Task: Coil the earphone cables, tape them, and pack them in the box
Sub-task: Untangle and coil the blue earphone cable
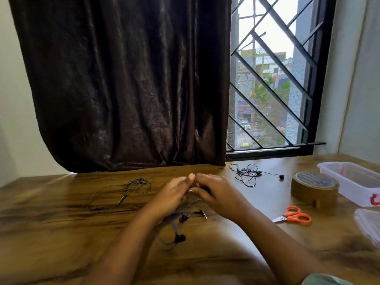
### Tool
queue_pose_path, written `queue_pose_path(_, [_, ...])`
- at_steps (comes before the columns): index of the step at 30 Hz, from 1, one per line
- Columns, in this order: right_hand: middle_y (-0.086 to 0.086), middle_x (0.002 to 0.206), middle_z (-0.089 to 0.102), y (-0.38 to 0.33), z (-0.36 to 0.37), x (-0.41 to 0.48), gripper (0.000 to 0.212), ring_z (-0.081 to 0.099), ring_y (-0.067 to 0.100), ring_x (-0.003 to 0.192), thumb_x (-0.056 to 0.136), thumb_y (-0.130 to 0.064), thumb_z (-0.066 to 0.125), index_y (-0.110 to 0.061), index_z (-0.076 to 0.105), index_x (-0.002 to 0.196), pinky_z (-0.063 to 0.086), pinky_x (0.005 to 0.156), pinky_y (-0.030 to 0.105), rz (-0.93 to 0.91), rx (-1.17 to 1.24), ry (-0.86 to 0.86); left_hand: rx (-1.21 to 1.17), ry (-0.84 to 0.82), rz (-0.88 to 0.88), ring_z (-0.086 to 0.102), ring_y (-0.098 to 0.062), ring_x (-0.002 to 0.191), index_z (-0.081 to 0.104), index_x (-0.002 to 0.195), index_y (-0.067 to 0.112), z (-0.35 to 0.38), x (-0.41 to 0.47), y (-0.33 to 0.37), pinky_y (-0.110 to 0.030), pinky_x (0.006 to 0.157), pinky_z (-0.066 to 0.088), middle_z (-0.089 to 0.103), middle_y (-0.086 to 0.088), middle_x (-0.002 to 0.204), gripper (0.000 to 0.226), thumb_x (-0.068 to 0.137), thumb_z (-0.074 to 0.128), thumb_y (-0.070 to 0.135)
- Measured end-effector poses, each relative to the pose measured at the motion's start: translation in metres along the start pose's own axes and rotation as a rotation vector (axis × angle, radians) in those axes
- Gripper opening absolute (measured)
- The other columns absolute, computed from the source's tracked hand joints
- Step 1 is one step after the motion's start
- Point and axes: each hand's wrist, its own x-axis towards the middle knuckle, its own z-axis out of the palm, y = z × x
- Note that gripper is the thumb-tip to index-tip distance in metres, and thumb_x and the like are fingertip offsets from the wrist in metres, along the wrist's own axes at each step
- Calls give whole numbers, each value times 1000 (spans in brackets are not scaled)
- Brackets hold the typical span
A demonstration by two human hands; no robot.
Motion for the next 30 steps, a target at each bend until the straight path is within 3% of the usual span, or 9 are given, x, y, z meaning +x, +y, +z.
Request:
queue_pose_path(3, [-16,67,55,9,-9,0,16,54,0,65,91,-33,59,-21,64,81,42,60,18,65,24,66,174,145,12,56,-9,70,65,76,19,-20,6,-7,-28,68,41,62,9,70,27,94,51,31])
queue_pose_path(6, [-20,62,51,23,-25,-4,16,51,-3,62,87,-29,67,-21,68,73,34,58,9,107,-27,114,226,318,-2,47,-7,62,61,68,19,-41,8,-18,-29,63,34,56,14,57,29,95,52,27])
queue_pose_path(11, [-15,69,45,31,-29,-12,19,46,4,61,89,-38,60,-24,65,78,38,55,22,130,-225,81,629,332,-102,54,-15,69,60,73,29,-53,3,-26,-29,58,37,58,7,70,23,95,52,28])
queue_pose_path(15, [-14,68,40,20,-21,-7,18,44,7,61,90,-42,52,-27,56,79,42,55,31,50,-218,60,615,307,124,53,-10,104,62,113,24,-21,1,-11,-26,83,39,60,8,110,24,97,46,30])
queue_pose_path(20, [-14,74,38,7,-15,-3,17,50,12,62,91,-45,39,-31,48,88,46,55,36,-5,-256,12,735,226,226,37,5,114,64,104,26,8,7,-11,-36,108,20,54,17,106,31,97,39,42])
queue_pose_path(22, [-13,76,46,11,-19,-3,23,56,14,67,92,-46,41,-28,54,86,47,57,35,-2,-261,29,705,214,249,47,13,85,59,74,31,3,7,-11,-34,95,30,59,20,78,32,96,39,43])
queue_pose_path(24, [-14,76,49,18,-27,-6,27,57,13,69,93,-47,43,-27,60,86,48,59,33,37,-235,88,680,257,265,52,4,60,49,60,30,-7,6,-11,-29,80,32,55,12,53,40,95,39,47])
queue_pose_path(27, [-12,75,51,31,-42,-12,25,55,13,67,93,-44,46,-26,60,84,49,60,36,128,-234,159,676,522,181,57,-11,62,55,63,30,-32,7,-17,-34,79,37,52,9,50,35,96,47,37])
queue_pose_path(30, [-13,73,46,35,-46,-15,20,50,14,64,96,-40,48,-28,57,83,48,58,36,172,-285,188,483,698,57,59,-28,58,54,56,22,-51,3,-19,-35,60,43,55,0,49,41,95,49,35])
